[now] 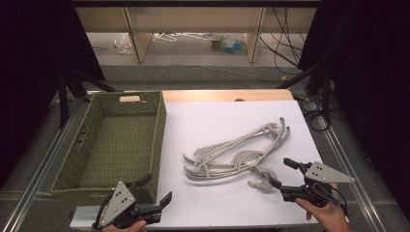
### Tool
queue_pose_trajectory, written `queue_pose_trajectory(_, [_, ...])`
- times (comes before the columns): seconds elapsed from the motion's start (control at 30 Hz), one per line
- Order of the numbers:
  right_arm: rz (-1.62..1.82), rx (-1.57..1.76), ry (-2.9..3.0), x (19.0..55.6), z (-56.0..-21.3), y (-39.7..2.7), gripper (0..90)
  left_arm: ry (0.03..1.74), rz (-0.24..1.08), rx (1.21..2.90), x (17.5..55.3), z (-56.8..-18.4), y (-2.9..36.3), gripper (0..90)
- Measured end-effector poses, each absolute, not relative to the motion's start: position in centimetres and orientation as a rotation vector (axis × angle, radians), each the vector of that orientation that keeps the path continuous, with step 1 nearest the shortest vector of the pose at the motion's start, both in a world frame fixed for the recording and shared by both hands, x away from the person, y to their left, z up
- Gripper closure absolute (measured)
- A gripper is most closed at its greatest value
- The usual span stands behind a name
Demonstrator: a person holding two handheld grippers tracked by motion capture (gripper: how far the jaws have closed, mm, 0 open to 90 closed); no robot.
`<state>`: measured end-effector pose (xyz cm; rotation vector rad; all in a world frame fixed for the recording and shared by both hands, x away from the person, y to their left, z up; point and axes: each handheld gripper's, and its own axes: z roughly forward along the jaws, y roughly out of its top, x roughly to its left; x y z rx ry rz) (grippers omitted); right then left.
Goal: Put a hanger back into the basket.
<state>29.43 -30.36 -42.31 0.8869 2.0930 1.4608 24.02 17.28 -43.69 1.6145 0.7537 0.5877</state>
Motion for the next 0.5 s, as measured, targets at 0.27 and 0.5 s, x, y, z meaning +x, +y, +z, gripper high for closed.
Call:
queue_pose_trajectory(0.27, [1.450, 0.884, 2.169, 29.9, -42.5, -30.3, 18.0, 0.757, 0.586, 1.617, 24.0, -43.6, 17.3, 16.1])
queue_pose_trajectory(0.5, [1.442, 0.795, 2.225, 31.6, -42.2, -30.6, 17.6, 0.744, 0.585, 1.633, 23.9, -43.7, 17.0, 16.1])
